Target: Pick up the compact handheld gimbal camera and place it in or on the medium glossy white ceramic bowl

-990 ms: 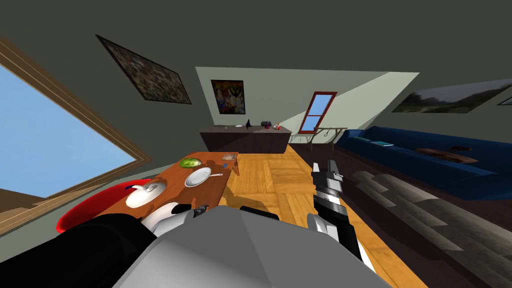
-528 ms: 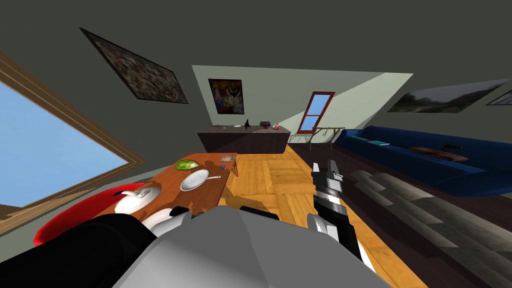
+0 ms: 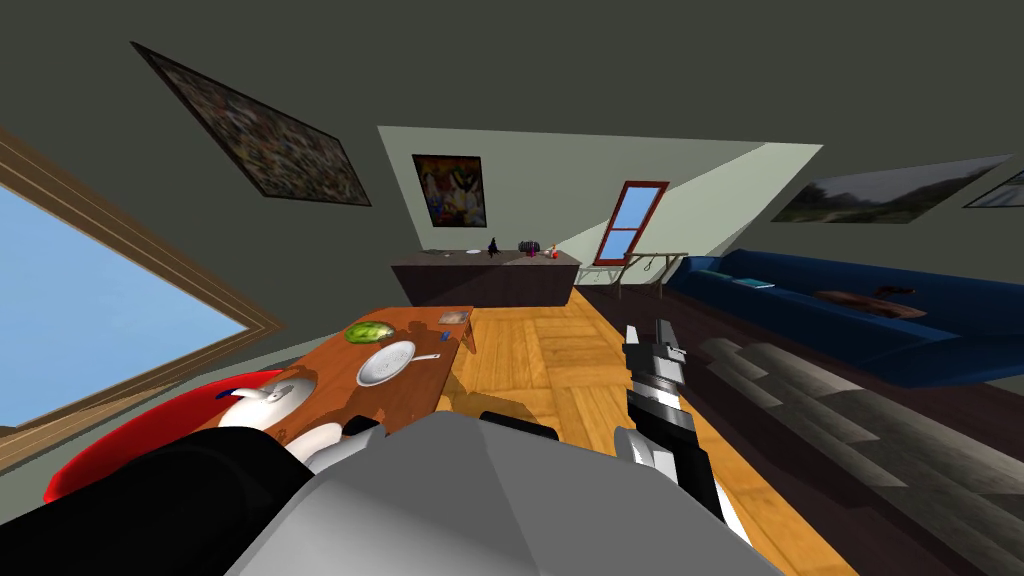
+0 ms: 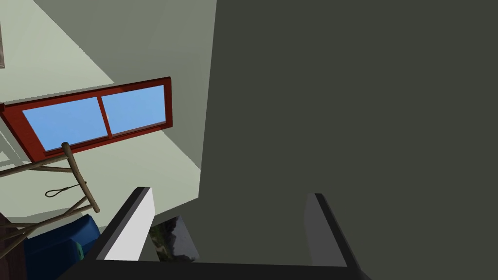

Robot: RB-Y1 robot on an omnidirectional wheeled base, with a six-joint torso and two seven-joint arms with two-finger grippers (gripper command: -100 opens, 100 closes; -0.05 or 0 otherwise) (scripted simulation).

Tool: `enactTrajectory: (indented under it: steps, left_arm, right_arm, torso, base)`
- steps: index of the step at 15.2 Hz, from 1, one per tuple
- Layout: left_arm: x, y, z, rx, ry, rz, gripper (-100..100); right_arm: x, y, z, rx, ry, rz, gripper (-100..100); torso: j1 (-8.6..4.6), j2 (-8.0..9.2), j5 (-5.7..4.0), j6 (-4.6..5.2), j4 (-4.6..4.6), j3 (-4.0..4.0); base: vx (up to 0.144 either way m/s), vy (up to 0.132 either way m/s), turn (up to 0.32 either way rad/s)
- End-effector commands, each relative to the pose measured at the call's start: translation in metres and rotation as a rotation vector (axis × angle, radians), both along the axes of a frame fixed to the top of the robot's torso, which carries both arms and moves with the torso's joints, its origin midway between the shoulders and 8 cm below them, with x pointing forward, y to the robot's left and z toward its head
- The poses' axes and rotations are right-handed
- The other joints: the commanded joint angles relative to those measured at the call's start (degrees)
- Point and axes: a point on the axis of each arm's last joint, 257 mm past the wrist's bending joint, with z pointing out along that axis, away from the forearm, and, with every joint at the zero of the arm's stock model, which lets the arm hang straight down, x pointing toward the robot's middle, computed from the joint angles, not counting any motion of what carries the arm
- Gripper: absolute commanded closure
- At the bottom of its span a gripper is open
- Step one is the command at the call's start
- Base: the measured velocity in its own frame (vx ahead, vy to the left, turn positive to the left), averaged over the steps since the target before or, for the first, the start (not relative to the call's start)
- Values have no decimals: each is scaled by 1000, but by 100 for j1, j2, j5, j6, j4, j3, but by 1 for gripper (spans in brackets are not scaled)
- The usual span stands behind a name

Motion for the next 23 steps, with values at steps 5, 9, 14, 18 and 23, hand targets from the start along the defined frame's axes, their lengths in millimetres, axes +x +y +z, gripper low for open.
enactTrajectory:
  steps: [5, 9, 14, 18, 23]
  left_arm:
    - [2, -3, -8, 1, -3, 3, 100]
    - [1, -1, -1, 1, -2, 1, 100]
    - [-3, 4, 14, 1, 2, -5, 100]
    - [13, -11, 18, -43, -43, -12, 100]
    - [35, -30, 30, -106, -111, -25, 100]
  right_arm:
    - [0, 0, 0, 0, 0, 0, 0]
    - [0, 0, 0, 0, 0, 0, 0]
    - [0, 0, 0, 0, 0, 0, 0]
    - [0, 0, 0, 0, 0, 0, 0]
    - [0, 0, 0, 0, 0, 0, 0]
  torso:
    - [-4, -2, -1, -1, 0, -1]
    - [-4, -8, 0, 2, 2, -3]
    - [-17, -19, -5, 1, -2, -9]
    - [-34, 20, -4, 2, 5, 11]
    - [-62, 89, -8, -1, 23, 53]
  base:
    - [-14, 12, -9]
    - [3, -2, 4]
    - [25, -20, 21]
    - [-87, -54, -14]
    - [-206, -108, -6]
